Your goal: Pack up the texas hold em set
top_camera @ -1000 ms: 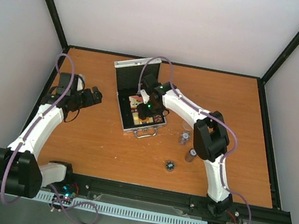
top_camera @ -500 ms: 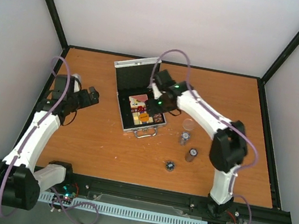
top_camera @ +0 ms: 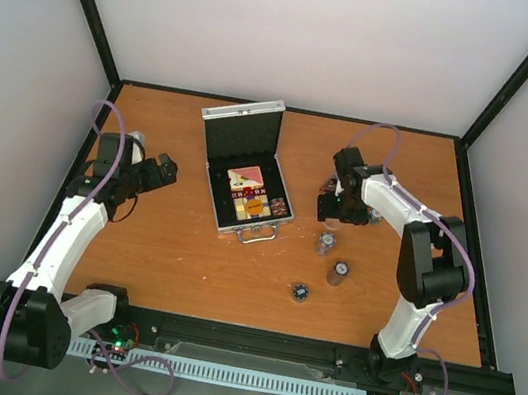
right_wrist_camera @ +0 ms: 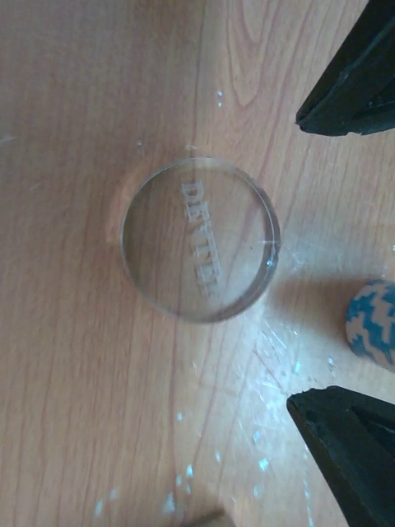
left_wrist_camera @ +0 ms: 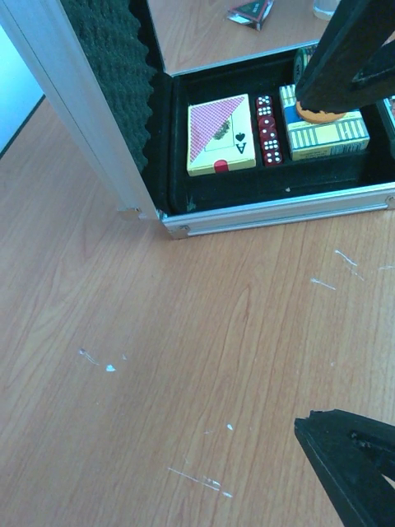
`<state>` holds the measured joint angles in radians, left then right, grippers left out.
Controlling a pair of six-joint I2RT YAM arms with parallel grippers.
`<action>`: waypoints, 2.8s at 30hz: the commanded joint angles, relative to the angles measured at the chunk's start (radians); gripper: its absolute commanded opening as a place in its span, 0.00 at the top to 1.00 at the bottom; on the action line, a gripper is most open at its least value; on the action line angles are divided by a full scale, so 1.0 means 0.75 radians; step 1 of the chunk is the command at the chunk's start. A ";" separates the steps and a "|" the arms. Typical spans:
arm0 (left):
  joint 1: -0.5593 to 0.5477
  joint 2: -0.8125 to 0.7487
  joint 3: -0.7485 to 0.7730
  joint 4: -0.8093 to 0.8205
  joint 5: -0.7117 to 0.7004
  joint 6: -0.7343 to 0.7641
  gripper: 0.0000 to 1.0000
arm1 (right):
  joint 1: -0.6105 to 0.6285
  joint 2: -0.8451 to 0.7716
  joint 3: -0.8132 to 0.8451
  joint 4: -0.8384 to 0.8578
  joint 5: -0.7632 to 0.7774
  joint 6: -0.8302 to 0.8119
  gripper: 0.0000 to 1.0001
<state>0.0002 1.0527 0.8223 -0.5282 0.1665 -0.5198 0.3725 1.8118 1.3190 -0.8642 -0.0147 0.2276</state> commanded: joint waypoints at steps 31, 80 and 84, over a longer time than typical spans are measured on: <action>0.006 0.086 0.056 0.096 0.049 -0.037 0.00 | -0.018 0.189 0.022 0.124 0.092 0.019 0.40; 0.004 -0.032 0.016 0.032 -0.004 -0.064 0.00 | 0.495 0.706 0.973 0.148 0.117 -0.105 0.32; 0.006 -0.026 0.018 0.041 -0.009 -0.065 0.00 | 0.495 0.645 0.944 0.167 0.072 -0.138 0.21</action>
<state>0.0002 1.0431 0.8272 -0.4911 0.1722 -0.5594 0.7357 2.3272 2.0216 -0.7334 0.0471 0.1520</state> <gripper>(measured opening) 0.997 0.760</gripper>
